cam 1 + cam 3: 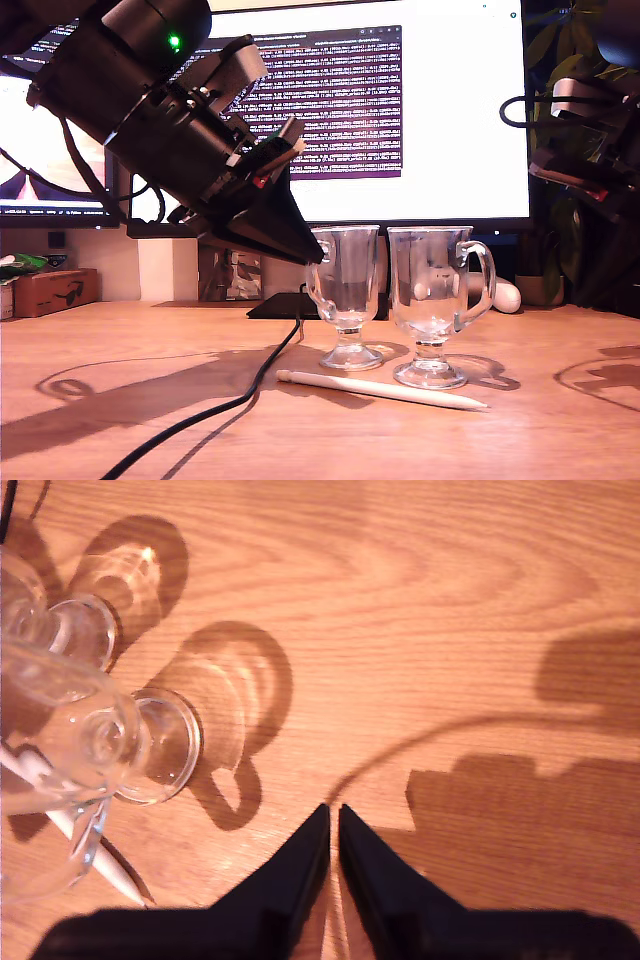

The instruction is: Pick the small glass cups in front of you with each of your hands, and place them behind the white pen

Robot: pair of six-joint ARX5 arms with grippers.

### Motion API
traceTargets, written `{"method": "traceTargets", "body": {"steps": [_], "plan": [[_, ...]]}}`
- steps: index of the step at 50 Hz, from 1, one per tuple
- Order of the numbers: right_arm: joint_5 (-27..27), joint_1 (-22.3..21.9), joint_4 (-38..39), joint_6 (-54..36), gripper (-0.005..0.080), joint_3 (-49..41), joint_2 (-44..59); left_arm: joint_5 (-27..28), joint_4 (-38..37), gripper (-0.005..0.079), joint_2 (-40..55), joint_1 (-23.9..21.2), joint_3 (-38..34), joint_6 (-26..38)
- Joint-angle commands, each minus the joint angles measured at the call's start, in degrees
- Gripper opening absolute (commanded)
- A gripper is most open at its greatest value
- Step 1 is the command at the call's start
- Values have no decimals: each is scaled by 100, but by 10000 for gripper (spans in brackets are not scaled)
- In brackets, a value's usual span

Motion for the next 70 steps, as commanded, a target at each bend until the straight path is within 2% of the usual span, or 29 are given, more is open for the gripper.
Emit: {"method": "traceTargets", "body": {"steps": [1,22,38,52,60,70], "plan": [[-4,-4,46,4,-11,39,2,7,2,-24,9,-37,81,-24],[-4,-4,96,4,-11,39,2,9,-291,-21,9,-37,101,-22],[-4,-4,116,4,-11,39,2,9,-216,170,9,-37,101,-22],[-4,-4,149,4,-11,39,2,37,-74,217,9,-37,103,-28],[-4,-4,149,4,-11,39,2,160,-109,349,-7,-37,103,-37],[-4,-4,144,4,-11,39,2,173,-269,368,-153,-31,103,-35]]}}
